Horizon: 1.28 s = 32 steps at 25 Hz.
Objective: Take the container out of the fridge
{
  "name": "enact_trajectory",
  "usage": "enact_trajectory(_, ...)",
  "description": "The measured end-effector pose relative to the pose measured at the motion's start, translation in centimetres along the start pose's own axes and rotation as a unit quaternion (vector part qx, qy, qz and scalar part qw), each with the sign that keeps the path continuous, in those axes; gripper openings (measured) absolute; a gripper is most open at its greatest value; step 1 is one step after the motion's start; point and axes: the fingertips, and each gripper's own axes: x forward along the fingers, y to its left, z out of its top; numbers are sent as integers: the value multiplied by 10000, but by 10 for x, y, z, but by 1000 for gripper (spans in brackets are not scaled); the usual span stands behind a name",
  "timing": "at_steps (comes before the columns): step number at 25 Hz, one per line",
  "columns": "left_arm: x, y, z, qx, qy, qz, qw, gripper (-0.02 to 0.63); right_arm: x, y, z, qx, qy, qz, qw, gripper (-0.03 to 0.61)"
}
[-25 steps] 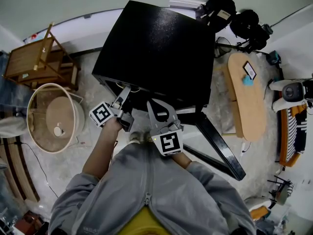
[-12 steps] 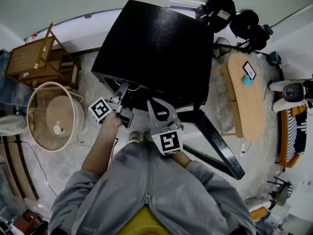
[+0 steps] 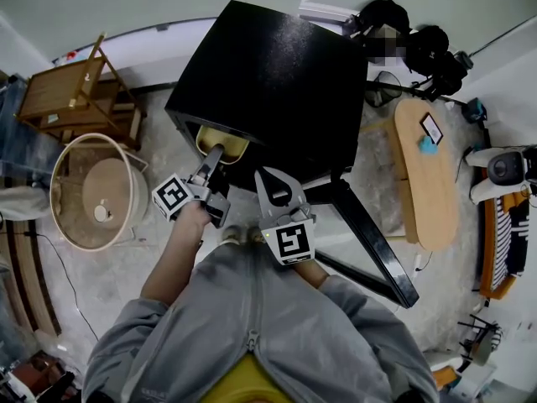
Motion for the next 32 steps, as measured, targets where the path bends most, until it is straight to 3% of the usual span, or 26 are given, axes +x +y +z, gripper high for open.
enact_trajectory(5, -30, -2, -5, 160, -179, 272, 9993, 227, -8, 7, -2, 34, -51, 103, 9999, -3)
enact_trajectory(13, -80, -27, -19, 915, -383, 372, 9944, 225, -16, 28, 4, 45, -176, 520, 9985, -3)
enact_trajectory(16, -110, -19, -16, 1409, -489, 926, 9845, 225, -13, 41, 8, 49, -237, 715, 9971, -3)
enact_trajectory(19, -136, -24, -5, 1926, -700, 1175, 9717, 225, -9, 53, 12, 64, -304, 884, 9956, -3)
enact_trajectory(22, -158, -39, 9, 2783, -912, 1461, 9449, 225, -6, 60, 19, 100, -362, 976, 9945, -3)
enact_trajectory(25, -172, -61, 16, 3736, -1015, 1755, 9052, 225, -6, 64, 27, 145, -437, 1000, 9939, -3)
enact_trajectory(29, -181, -95, 23, 5037, -1156, 2090, 8302, 225, -8, 63, 46, 236, -654, 915, 9934, -3)
enact_trajectory(32, -179, -123, 24, 5786, -1246, 2209, 7752, 225, -11, 60, 61, 241, -834, 838, 9927, -3)
